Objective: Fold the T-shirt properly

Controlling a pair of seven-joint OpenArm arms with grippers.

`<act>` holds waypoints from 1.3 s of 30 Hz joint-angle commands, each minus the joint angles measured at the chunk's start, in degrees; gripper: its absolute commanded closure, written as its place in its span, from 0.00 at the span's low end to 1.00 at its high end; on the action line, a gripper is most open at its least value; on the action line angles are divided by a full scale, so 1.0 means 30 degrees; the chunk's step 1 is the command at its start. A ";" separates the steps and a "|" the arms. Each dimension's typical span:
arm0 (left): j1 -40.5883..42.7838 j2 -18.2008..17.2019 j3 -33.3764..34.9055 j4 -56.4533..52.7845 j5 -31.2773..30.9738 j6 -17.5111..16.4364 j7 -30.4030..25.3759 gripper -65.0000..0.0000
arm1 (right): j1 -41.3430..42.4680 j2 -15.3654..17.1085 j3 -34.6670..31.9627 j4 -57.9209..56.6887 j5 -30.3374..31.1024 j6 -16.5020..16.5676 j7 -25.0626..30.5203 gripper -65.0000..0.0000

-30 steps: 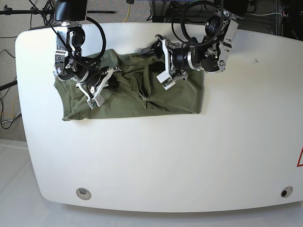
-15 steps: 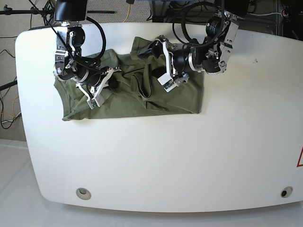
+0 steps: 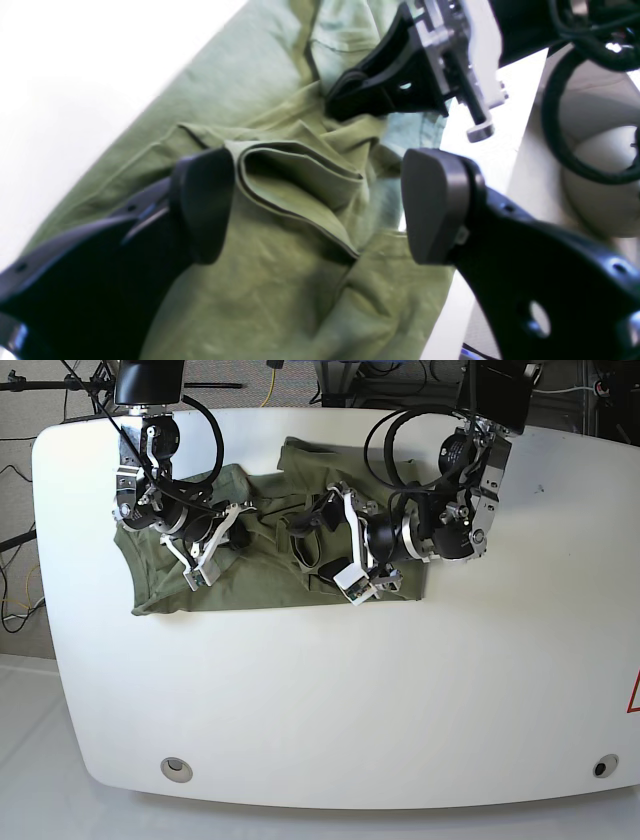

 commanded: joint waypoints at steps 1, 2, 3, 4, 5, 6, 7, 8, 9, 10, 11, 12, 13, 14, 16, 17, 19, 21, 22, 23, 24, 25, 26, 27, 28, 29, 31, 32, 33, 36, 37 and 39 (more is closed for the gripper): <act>-0.0522 -0.0065 0.0043 0.0276 -0.0245 0.0650 -0.0470 0.24 | -0.0048 0.0142 0.0016 0.0125 -0.0371 -0.0034 -0.0577 1.00; -0.0522 -0.0065 0.0102 0.0276 -0.0069 0.1090 -0.0470 0.24 | -0.0048 0.0142 0.0016 0.0125 -0.0371 -0.0034 -0.0577 1.00; -0.0522 -0.0095 0.0131 0.0305 0.0253 0.1588 -0.0470 0.24 | -0.0048 0.0142 0.0016 0.0125 -0.0371 -0.0034 -0.0577 1.00; -0.0522 -0.0095 0.0160 0.0364 0.0546 0.1910 -0.0470 0.24 | -0.0048 0.0142 0.0016 0.0125 -0.0371 -0.0034 -0.0577 1.00; -0.0493 -0.0095 0.0160 0.0423 0.1015 0.2233 -0.0441 0.24 | -0.0048 0.0142 0.0016 0.0125 -0.0371 -0.0034 -0.0577 1.00; -0.0464 -0.0095 0.0190 0.0452 0.1338 0.2438 -0.0441 0.25 | -0.0048 0.0142 0.0016 0.0125 -0.0371 -0.0034 -0.0577 1.00; -0.0464 -0.0095 0.0219 0.0452 0.1748 0.2555 -0.0441 0.26 | -0.0048 0.0142 0.0016 0.0125 -0.0371 -0.0034 -0.0577 1.00; -0.0464 -0.0095 0.0336 0.0452 0.2158 0.2584 -0.0441 0.28 | -0.0048 0.0142 0.0016 0.0125 -0.0371 -0.0034 -0.0577 1.00; -0.0464 -0.0124 0.0424 0.0452 0.2422 0.2614 -0.0441 0.31 | -0.0048 0.0142 0.0016 0.0125 -0.0371 -0.0034 -0.0577 1.00; -0.0493 -0.0212 0.0600 0.0452 0.2832 0.2614 -0.0441 0.37 | -0.0048 0.0142 0.0016 0.0125 -0.0371 -0.0034 -0.0577 1.00; -0.0493 -0.0358 0.0746 0.0452 0.3096 0.2614 -0.0441 0.42 | -0.0048 0.0142 0.0016 0.0125 -0.0371 -0.0034 -0.0577 1.00; -0.0493 -0.0476 0.0952 0.0452 0.3477 0.2614 -0.0441 0.51 | -0.0048 0.0142 0.0016 0.0125 -0.0371 -0.0034 -0.0577 1.00; -0.0493 -0.0564 0.1215 0.0452 0.3828 0.2643 -0.0441 0.61 | -0.0048 0.0142 0.0016 0.0125 -0.0371 -0.0034 -0.0577 1.00; -0.0493 -0.0593 0.1362 0.0452 0.4034 0.2672 -0.0441 0.69 | -0.0048 0.0142 0.0016 0.0125 -0.0371 -0.0034 -0.0577 1.00; -0.0522 -0.0593 0.1596 0.0452 0.4532 0.2731 -0.0441 0.89 | -0.0048 0.0142 0.0016 0.0125 -0.0371 -0.0034 -0.0577 1.00; -0.0522 -0.0593 0.1743 0.0452 0.4796 0.2731 -0.0441 0.98 | -0.0048 0.0142 0.0016 0.0125 -0.0371 -0.0034 -0.0577 1.00; -0.0522 -0.0593 0.1977 0.0423 0.5294 0.2731 -0.0441 1.00 | -0.0048 0.0142 0.0016 0.0125 -0.0371 -0.0034 -0.0577 1.00; -0.0522 -0.0564 0.2329 0.0364 0.5821 0.2731 -0.0441 1.00 | -0.0048 0.0142 0.0016 0.0125 -0.0371 -0.0034 -0.0577 1.00; -0.0551 -0.0564 0.2534 0.0335 0.6173 0.2731 -0.0441 0.98 | -0.0048 0.0142 0.0016 0.0125 -0.0371 -0.0034 -0.0577 1.00; -0.0551 -0.0534 0.2681 0.0305 0.6466 0.2731 -0.0441 0.98 | -0.0048 0.0142 0.0016 0.0125 -0.0371 -0.0034 -0.0577 1.00; -0.0551 -0.0534 0.2768 0.0305 0.6671 0.2731 -0.0441 0.98 | -0.0048 0.0142 0.0016 0.0125 -0.0371 -0.0034 -0.0577 1.00; -0.0551 -0.0505 0.2974 0.0305 0.7023 0.2731 -0.0470 0.98 | -0.0018 0.0142 0.0016 0.0125 -0.0371 -0.0034 -0.0577 1.00; -0.0522 -0.0505 0.3061 0.0276 0.7198 0.2731 -0.0470 0.98 | -0.0018 0.0142 0.0016 0.0125 -0.0371 -0.0034 -0.0577 1.00; -0.0522 -0.0417 0.3237 0.0276 0.7433 0.2731 -0.0470 0.98 | -0.0018 0.0142 0.0016 0.0125 -0.0371 -0.0034 -0.0577 1.00; -0.0522 -0.0300 0.3296 0.0276 0.7579 0.2731 -0.0470 0.98 | -0.0018 0.0142 0.0016 0.0125 -0.0371 -0.0034 -0.0577 1.00; -0.0522 -0.0095 0.3325 0.0276 0.7785 0.2731 -0.0470 0.98 | -0.0018 0.0142 0.0016 0.0125 -0.0371 -0.0034 -0.0577 1.00; -0.0522 0.0198 0.3354 0.0100 0.8224 0.2731 -0.0470 0.98 | -0.0018 0.0142 0.0016 0.0125 -0.0371 -0.0034 -0.0577 1.00; -0.0522 0.0345 0.3413 -0.0134 0.8429 0.2731 -0.0500 0.98 | -0.0018 0.0142 0.0016 0.0125 -0.0371 -0.0034 -0.0577 1.00; -0.0551 0.0433 0.3413 -0.0339 0.8546 0.2731 -0.0500 0.98 | -0.0018 0.0142 0.0016 0.0125 -0.0371 -0.0034 -0.0577 1.00; -0.0581 0.0960 0.3413 -0.1306 0.8839 0.2643 -0.0763 0.98 | -0.0018 0.0142 0.0016 0.0125 -0.0371 -0.0034 -0.0577 1.00; -0.0581 0.1107 0.3413 -0.1599 0.8898 0.2643 -0.1057 0.98 | -0.0018 0.0142 0.0016 0.0125 -0.0371 -0.0034 -0.0577 1.00; -0.0581 0.1224 0.3413 -0.2039 0.8898 0.2643 -0.1701 0.98 | -0.0018 0.0142 0.0016 0.0125 -0.0371 -0.0034 -0.0577 1.00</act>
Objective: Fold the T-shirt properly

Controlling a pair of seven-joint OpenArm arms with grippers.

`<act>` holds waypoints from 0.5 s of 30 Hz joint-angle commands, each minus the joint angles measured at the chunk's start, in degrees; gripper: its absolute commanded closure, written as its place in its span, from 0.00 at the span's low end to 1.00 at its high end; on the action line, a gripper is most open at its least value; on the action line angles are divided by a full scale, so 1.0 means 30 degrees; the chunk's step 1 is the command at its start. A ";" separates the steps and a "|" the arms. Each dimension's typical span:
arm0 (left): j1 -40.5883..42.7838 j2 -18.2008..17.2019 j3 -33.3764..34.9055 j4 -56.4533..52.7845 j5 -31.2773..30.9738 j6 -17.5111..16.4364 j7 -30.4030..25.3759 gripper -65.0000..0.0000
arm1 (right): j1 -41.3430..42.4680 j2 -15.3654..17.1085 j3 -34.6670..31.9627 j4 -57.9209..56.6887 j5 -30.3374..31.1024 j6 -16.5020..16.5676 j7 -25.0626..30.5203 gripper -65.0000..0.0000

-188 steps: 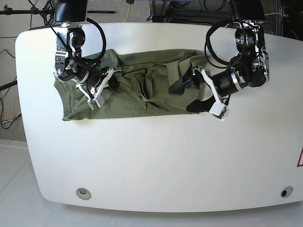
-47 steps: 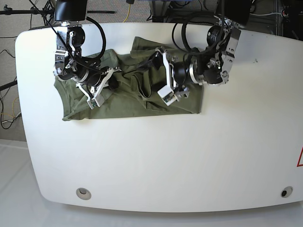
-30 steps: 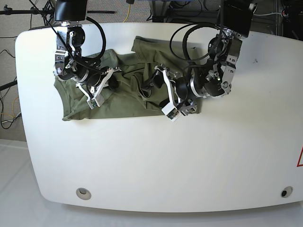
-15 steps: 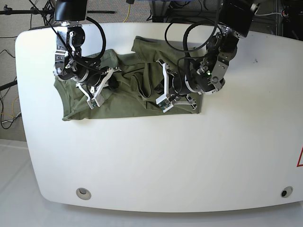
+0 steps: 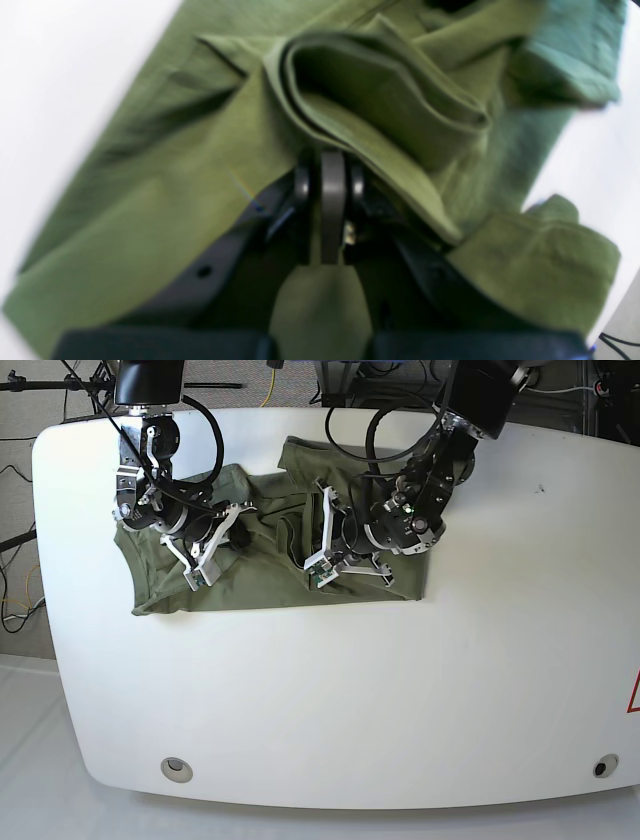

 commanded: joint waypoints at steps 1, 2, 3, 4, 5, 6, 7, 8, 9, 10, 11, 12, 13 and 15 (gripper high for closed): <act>-0.0267 0.0270 -0.0018 -0.0262 -0.0231 -0.0053 -0.1237 0.98 | 0.0011 0.0142 0.0023 0.0125 -0.0371 -0.0034 -0.0577 1.00; -0.0267 0.0299 -0.0018 -0.0409 -0.0231 -0.0053 -0.1471 0.98 | 0.0011 0.0142 0.0023 0.0125 -0.0371 -0.0034 -0.0577 1.00; -0.0267 0.0299 -0.0018 -0.0673 -0.0231 -0.0053 -0.1852 0.98 | 0.0011 0.0142 0.0023 0.0125 -0.0371 -0.0034 -0.0577 1.00; -0.0267 0.0299 0.0011 -0.0790 -0.0231 -0.0053 -0.2058 0.98 | 0.0011 0.0142 0.0023 0.0125 -0.0371 -0.0034 -0.0577 1.00; -0.0267 0.0329 0.0011 -0.0995 -0.0231 -0.0053 -0.2263 0.98 | 0.0011 0.0142 0.0023 0.0125 -0.0371 -0.0034 -0.0577 1.00; -0.0297 0.0329 0.0011 -0.1171 -0.0231 -0.0053 -0.2351 0.98 | 0.0011 0.0142 0.0023 0.0125 -0.0371 -0.0034 -0.0577 1.00; -0.0297 0.0329 0.0011 -0.1288 -0.0231 -0.0053 -0.2409 0.98 | -0.0018 0.0142 0.0023 0.0125 -0.0371 -0.0034 -0.0577 1.00; -0.0355 0.0387 0.0011 -0.1405 -0.0260 -0.0053 -0.2497 0.98 | -0.0018 0.0142 0.0023 0.0125 -0.0371 -0.0034 -0.0577 1.00; -0.0473 0.0387 0.0011 -0.1434 -0.0260 -0.0053 -0.2497 0.98 | -0.0018 0.0142 0.0023 0.0125 -0.0371 -0.0034 -0.0577 1.00; -0.0648 0.0534 0.0011 -0.1464 -0.0260 -0.0053 -0.2497 0.98 | -0.0018 0.0142 0.0023 0.0125 -0.0371 -0.0034 -0.0577 1.00; -0.0795 0.0709 0.0011 -0.1464 -0.0260 -0.0053 -0.2497 0.98 | -0.0018 0.0142 0.0023 0.0125 -0.0371 -0.0034 -0.0577 1.00; -0.0854 0.0797 0.0011 -0.1464 -0.0260 -0.0053 -0.2497 0.98 | -0.0018 0.0142 0.0023 0.0125 -0.0371 -0.0034 -0.0577 1.00; -0.0941 0.0915 0.0011 -0.1464 -0.0260 -0.0053 -0.2497 0.98 | -0.0018 0.0142 0.0023 0.0125 -0.0371 -0.0034 -0.0577 1.00; -0.1088 0.1003 0.0011 -0.1464 -0.0260 -0.0053 -0.2497 0.98 | -0.0018 0.0142 0.0023 0.0125 -0.0371 -0.0034 -0.0577 1.00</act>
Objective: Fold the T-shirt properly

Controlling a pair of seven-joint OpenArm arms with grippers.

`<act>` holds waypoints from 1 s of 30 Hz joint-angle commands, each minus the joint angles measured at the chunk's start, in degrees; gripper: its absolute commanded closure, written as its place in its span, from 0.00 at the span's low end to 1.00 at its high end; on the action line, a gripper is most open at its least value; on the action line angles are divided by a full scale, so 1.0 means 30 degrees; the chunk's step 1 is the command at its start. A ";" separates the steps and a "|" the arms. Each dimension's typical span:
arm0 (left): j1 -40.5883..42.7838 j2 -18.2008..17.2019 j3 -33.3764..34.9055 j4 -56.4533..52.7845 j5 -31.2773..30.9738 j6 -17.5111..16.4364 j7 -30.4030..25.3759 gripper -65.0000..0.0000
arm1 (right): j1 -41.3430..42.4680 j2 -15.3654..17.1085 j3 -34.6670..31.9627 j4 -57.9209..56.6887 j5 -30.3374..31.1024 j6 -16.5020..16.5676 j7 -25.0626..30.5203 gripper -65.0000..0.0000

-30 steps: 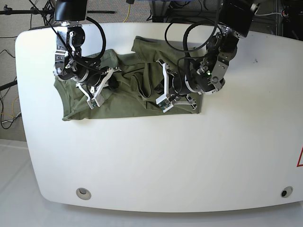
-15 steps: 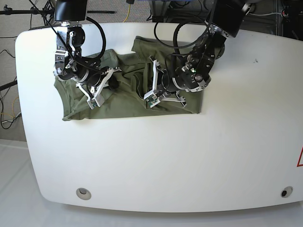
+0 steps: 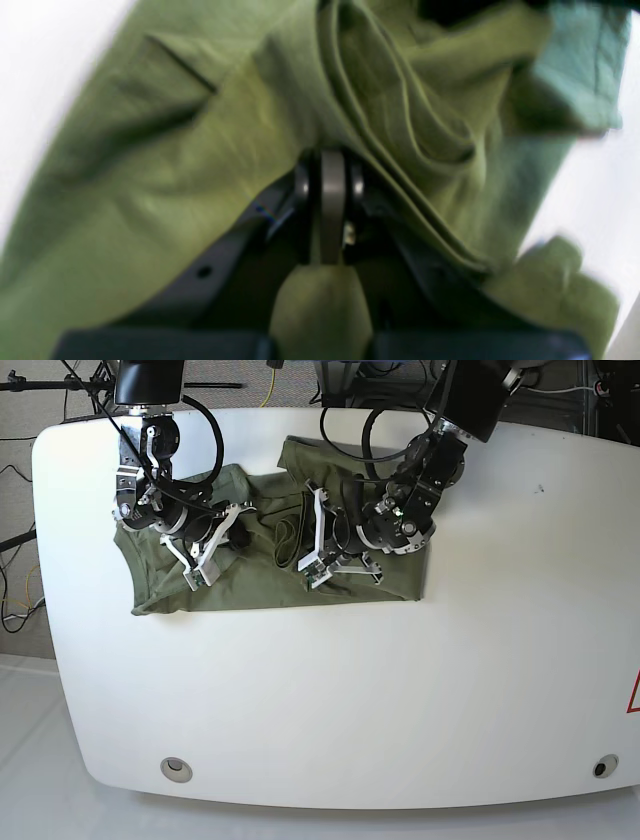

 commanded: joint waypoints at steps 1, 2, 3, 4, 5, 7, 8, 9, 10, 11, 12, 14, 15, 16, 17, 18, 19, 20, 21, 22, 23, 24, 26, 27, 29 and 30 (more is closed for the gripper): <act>-0.0549 0.0354 -0.0004 0.0329 -0.0326 -0.0002 -0.0479 0.98 | -0.0018 0.0142 0.0016 0.0125 -0.0363 -0.0034 -0.0577 1.00; -0.0578 0.0383 -0.0004 0.0358 -0.0326 -0.0002 -0.0479 0.98 | -0.0018 0.0142 0.0016 0.0125 -0.0363 -0.0034 -0.0577 1.00; -0.0725 0.0413 -0.0004 0.0358 -0.0326 -0.0002 -0.0479 0.98 | -0.0018 0.0142 0.0016 0.0125 -0.0363 -0.0034 -0.0577 1.00; -0.0871 0.0501 -0.0004 0.0358 -0.0326 -0.0002 -0.0479 0.98 | -0.0018 0.0142 0.0016 0.0125 -0.0363 -0.0034 -0.0577 1.00; -0.1106 0.0676 -0.0004 0.0329 -0.0355 -0.0002 -0.0479 0.98 | -0.0018 0.0142 0.0016 0.0125 -0.0363 -0.0034 -0.0577 1.00; -0.1369 0.0940 -0.0004 0.0241 -0.0296 -0.0002 -0.0479 0.98 | -0.0018 0.0142 0.0016 0.0125 -0.0363 -0.0034 -0.0577 1.00; -0.1487 0.0999 -0.0004 0.0153 -0.0296 -0.0002 -0.0479 0.98 | -0.0018 0.0142 0.0016 0.0125 -0.0363 -0.0034 -0.0577 1.00; -0.1545 0.1087 -0.0004 0.0006 -0.0296 -0.0002 -0.0479 0.98 | -0.0018 0.0142 0.0016 0.0125 -0.0363 -0.0034 -0.0577 1.00; -0.1633 0.1175 -0.0004 -0.0170 -0.0296 -0.0002 -0.0479 0.98 | -0.0018 0.0142 0.0016 0.0125 -0.0363 -0.0034 -0.0577 1.00; -0.1633 0.1175 -0.0004 -0.0316 -0.0296 -0.0002 -0.0479 0.98 | -0.0018 0.0142 0.0016 0.0125 -0.0393 -0.0034 -0.0577 1.00; -0.1662 0.1175 -0.0004 -0.0404 -0.0296 -0.0002 -0.0479 0.98 | -0.0018 0.0142 0.0016 0.0125 -0.0393 -0.0034 -0.0577 1.00; -0.1897 0.1175 -0.0004 -0.0404 -0.0326 -0.0002 -0.0538 0.98 | -0.0018 0.0142 0.0016 0.0125 -0.0393 -0.0034 -0.0577 1.00; -0.2043 0.1175 -0.0004 -0.0375 -0.0326 -0.0002 -0.0538 0.98 | -0.0018 0.0142 0.0016 0.0125 -0.0393 -0.0034 -0.0577 1.00; -0.2131 0.1145 -0.0004 -0.0375 -0.0326 -0.0002 -0.0538 0.98 | -0.0018 0.0142 0.0016 0.0125 -0.0393 -0.0034 -0.0577 1.00; -0.2219 0.1116 -0.0004 -0.0375 -0.0326 -0.0002 -0.0538 0.98 | -0.0018 0.0142 0.0016 0.0125 -0.0393 -0.0034 -0.0577 1.00; -0.2278 0.1057 -0.0004 -0.0345 -0.0326 -0.0002 -0.0538 0.98 | 0.0011 0.0142 0.0016 0.0125 -0.0393 -0.0034 -0.0577 1.00; -0.2307 0.1028 -0.0062 -0.0345 -0.0326 -0.0002 -0.0538 0.98 | 0.0011 0.0142 0.0016 0.0125 -0.0393 -0.0034 -0.0577 1.00; -0.2336 0.0882 -0.0092 -0.0199 -0.0326 -0.0002 -0.0538 0.98 | 0.0011 0.0142 0.0016 0.0125 -0.0393 -0.0034 -0.0577 1.00; -0.2336 0.0618 -0.0092 -0.0023 -0.0296 -0.0002 -0.0538 0.98 | 0.0011 0.0142 0.0016 0.0125 -0.0393 -0.0034 -0.0577 1.00; -0.2278 0.0295 -0.0092 0.0299 -0.0296 -0.0002 -0.0538 0.98 | 0.0011 0.0142 0.0016 0.0125 -0.0393 -0.0034 -0.0577 1.00; -0.2278 -0.0115 -0.0033 0.0651 -0.0296 -0.0002 -0.0538 0.98 | 0.0011 0.0142 0.0016 0.0125 -0.0363 -0.0034 -0.0577 1.00; -0.2278 -0.0408 -0.0033 0.0915 -0.0296 -0.0002 -0.0538 0.98 | 0.0011 0.0142 0.0016 0.0125 -0.0363 -0.0034 -0.0577 1.00; -0.2073 -0.0935 -0.0033 0.1618 -0.0296 -0.0002 -0.0538 0.98 | 0.0040 0.0142 0.0016 0.0212 -0.0363 -0.0034 -0.0577 1.00; -0.1780 -0.1199 -0.0033 0.1970 -0.0296 0.0028 -0.0538 0.98 | 0.0040 0.0142 0.0045 0.0388 -0.0363 -0.0034 -0.0577 1.00; -0.1223 -0.1609 -0.0033 0.2731 -0.0296 0.0086 -0.0538 0.98 | 0.0011 0.0142 0.0045 0.0857 -0.0363 -0.0034 -0.0548 1.00; -0.0959 -0.1961 -0.0033 0.3288 -0.0267 0.0086 -0.0538 0.98 | 0.0011 0.0142 0.0045 0.1209 -0.0363 -0.0034 -0.0548 1.00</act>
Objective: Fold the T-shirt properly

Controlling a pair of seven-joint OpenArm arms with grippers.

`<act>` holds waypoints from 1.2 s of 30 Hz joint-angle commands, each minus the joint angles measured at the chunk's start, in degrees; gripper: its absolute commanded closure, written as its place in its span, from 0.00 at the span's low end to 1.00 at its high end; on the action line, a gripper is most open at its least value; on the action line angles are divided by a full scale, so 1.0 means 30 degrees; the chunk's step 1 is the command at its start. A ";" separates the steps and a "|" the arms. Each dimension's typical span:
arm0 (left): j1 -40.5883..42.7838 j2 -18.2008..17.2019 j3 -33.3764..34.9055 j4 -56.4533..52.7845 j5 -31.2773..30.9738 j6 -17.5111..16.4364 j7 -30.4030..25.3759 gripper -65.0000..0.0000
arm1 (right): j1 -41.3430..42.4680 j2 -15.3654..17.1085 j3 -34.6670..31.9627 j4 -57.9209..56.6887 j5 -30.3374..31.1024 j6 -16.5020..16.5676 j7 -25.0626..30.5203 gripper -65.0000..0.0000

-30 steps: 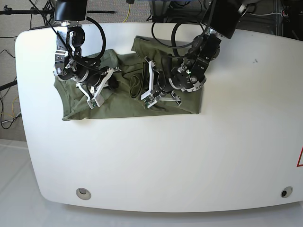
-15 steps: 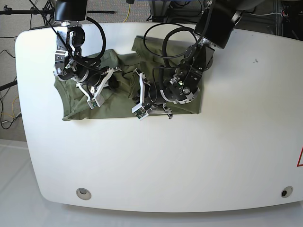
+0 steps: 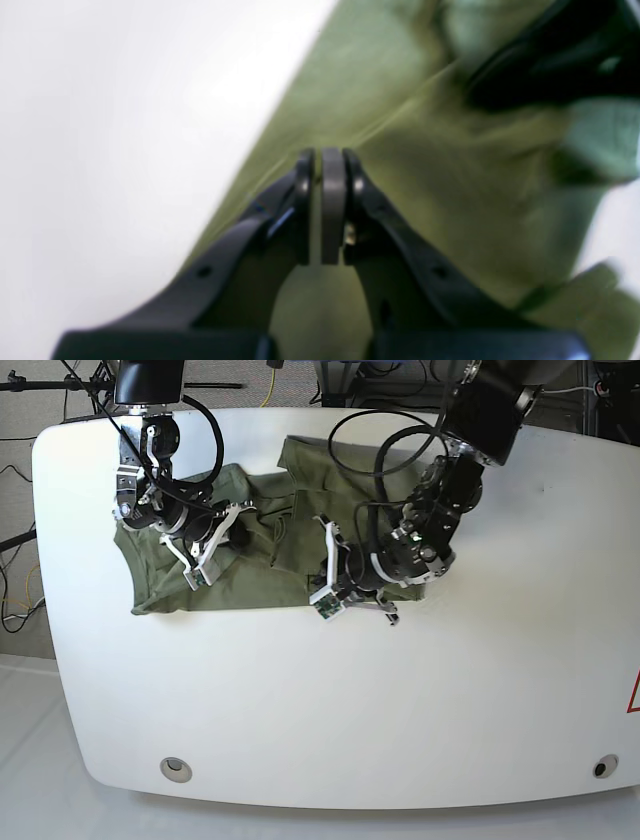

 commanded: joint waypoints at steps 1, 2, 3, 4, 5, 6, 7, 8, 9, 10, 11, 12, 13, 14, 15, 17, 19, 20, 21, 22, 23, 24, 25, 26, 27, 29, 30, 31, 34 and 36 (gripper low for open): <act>0.0492 -0.0600 0.0054 0.1556 -0.0223 -0.0111 -0.0370 0.98 | 0.0011 0.0164 0.0045 0.1065 -0.0232 -0.0027 -0.0446 1.00; 0.0697 -0.0893 0.0054 0.2055 -0.0223 -0.0081 -0.0370 0.98 | 0.0011 0.0164 0.0045 0.1446 -0.0232 -0.0027 -0.0446 1.00; 0.0844 -0.1098 0.0054 0.2406 -0.0223 -0.0081 -0.0370 0.98 | 0.0011 0.0164 0.0045 0.1709 -0.0232 -0.0027 -0.0446 1.00; 0.0990 -0.1274 0.0054 0.2699 -0.0223 -0.0081 -0.0370 0.98 | 0.0011 0.0164 0.0045 0.2002 -0.0232 -0.0027 -0.0446 1.00; 0.1225 -0.1538 0.0054 0.3022 -0.0223 -0.0081 -0.0370 0.98 | 0.0011 0.0164 0.0045 0.2413 -0.0232 -0.0027 -0.0446 1.00; 0.1400 -0.1714 0.0054 0.3197 -0.0223 -0.0081 -0.0370 0.98 | 0.0011 0.0164 0.0045 0.2647 -0.0232 -0.0027 -0.0446 1.00; 0.1576 -0.1948 0.0054 0.3344 -0.0223 -0.0081 -0.0370 0.98 | 0.0011 0.0164 0.0045 0.2969 -0.0232 -0.0027 -0.0446 1.00; 0.1693 -0.2094 0.0054 0.3344 -0.0223 -0.0081 -0.0399 0.98 | 0.0011 0.0164 0.0074 0.3175 -0.0232 -0.0027 -0.0446 1.00; 0.1781 -0.2241 0.0054 0.3344 -0.0223 -0.0081 -0.0399 0.98 | 0.0011 0.0164 0.0074 0.3409 -0.0232 -0.0027 -0.0446 1.00; 0.1840 -0.2329 0.0054 0.3285 -0.0223 -0.0081 -0.0399 0.98 | 0.0011 0.0164 0.0104 0.3526 -0.0232 -0.0027 -0.0446 1.00; 0.1840 -0.2388 0.0054 0.3227 -0.0194 -0.0081 -0.0399 0.98 | 0.0011 0.0164 0.0104 0.3643 -0.0232 -0.0027 -0.0446 1.00; 0.1869 -0.2446 0.0054 0.3080 -0.0106 -0.0081 -0.0399 0.98 | 0.0040 0.0164 0.0104 0.3761 -0.0232 -0.0027 -0.0446 1.00; 0.1898 -0.2446 0.0054 0.2934 0.0011 -0.0081 -0.0399 0.98 | 0.0040 0.0164 0.0104 0.3819 -0.0232 -0.0027 -0.0446 1.00; 0.1986 -0.2446 0.0054 0.2670 0.0333 -0.0081 -0.0399 0.98 | 0.0069 0.0164 0.0104 0.3849 -0.0232 -0.0027 -0.0446 1.00; 0.2074 -0.2446 0.0054 0.2494 0.0539 -0.0081 -0.0399 0.98 | 0.0069 0.0164 0.0104 0.3878 -0.0232 -0.0027 -0.0446 1.00; 0.2250 -0.2388 0.0054 0.1879 0.1300 -0.0081 -0.0458 0.98 | 0.0099 0.0164 0.0133 0.3878 -0.0232 -0.0027 -0.0446 1.00; 0.2279 -0.2241 0.0054 0.1175 0.1974 -0.0081 -0.0458 0.98 | 0.0099 0.0164 0.0133 0.3878 -0.0232 -0.0027 -0.0446 1.00; 0.2279 -0.2094 0.0054 0.0912 0.2209 -0.0081 -0.0458 0.98 | 0.0099 0.0164 0.0133 0.3907 -0.0232 -0.0027 -0.0446 1.00; 0.2279 -0.1919 0.0025 0.0443 0.2561 -0.0081 -0.0458 0.98 | 0.0099 0.0164 0.0133 0.3907 -0.0232 -0.0027 -0.0446 1.00; 0.2279 -0.1743 -0.0004 0.0033 0.2941 -0.0081 -0.0458 0.98 | 0.0099 0.0164 0.0162 0.3907 -0.0232 -0.0027 -0.0446 1.00; 0.2279 -0.1655 -0.0033 -0.0260 0.3205 -0.0081 -0.0458 0.98 | 0.0128 0.0164 0.0191 0.3907 -0.0232 -0.0056 -0.0446 1.00; 0.2279 -0.1508 -0.0033 -0.0671 0.3557 -0.0081 -0.0458 0.98 | 0.0128 0.0164 0.0338 0.3907 -0.0232 -0.0056 -0.0446 1.00; 0.2279 -0.1420 -0.0033 -0.0964 0.3762 -0.0081 -0.0487 0.98 | 0.0128 0.0164 0.0543 0.3936 -0.0232 -0.0056 -0.0446 1.00; 0.2279 -0.1303 -0.0033 -0.1315 0.4084 -0.0081 -0.0487 0.98 | 0.0099 0.0164 0.0865 0.4024 -0.0232 -0.0115 -0.0446 1.00; 0.2279 -0.1186 -0.0033 -0.1638 0.4289 -0.0081 -0.0546 0.98 | 0.0069 0.0164 0.1246 0.4142 -0.0232 -0.0174 -0.0446 1.00; 0.2279 -0.1010 -0.0033 -0.2107 0.4612 -0.0081 -0.0868 0.98 | -0.0019 0.0134 0.1920 0.4347 -0.0232 -0.0174 -0.0446 0.99; 0.2279 -0.0981 -0.0033 -0.2312 0.4729 -0.0081 -0.1132 0.98 | -0.0019 0.0105 0.2213 0.4464 -0.0232 -0.0144 -0.0446 0.99; 0.2309 -0.0981 -0.0033 -0.2546 0.4905 -0.0081 -0.1513 0.98 | -0.0019 0.0105 0.2536 0.4640 -0.0232 -0.0115 -0.0446 0.99; 0.2631 -0.1010 -0.0033 -0.3191 0.5256 -0.0081 -0.2509 0.98 | -0.0019 0.0105 0.3415 0.4874 -0.0232 -0.0115 -0.0446 0.97; 0.2660 -0.1010 -0.0033 -0.3543 0.5550 -0.0081 -0.2890 0.98 | -0.0019 0.0134 0.3942 0.4991 -0.0232 -0.0144 -0.0475 0.92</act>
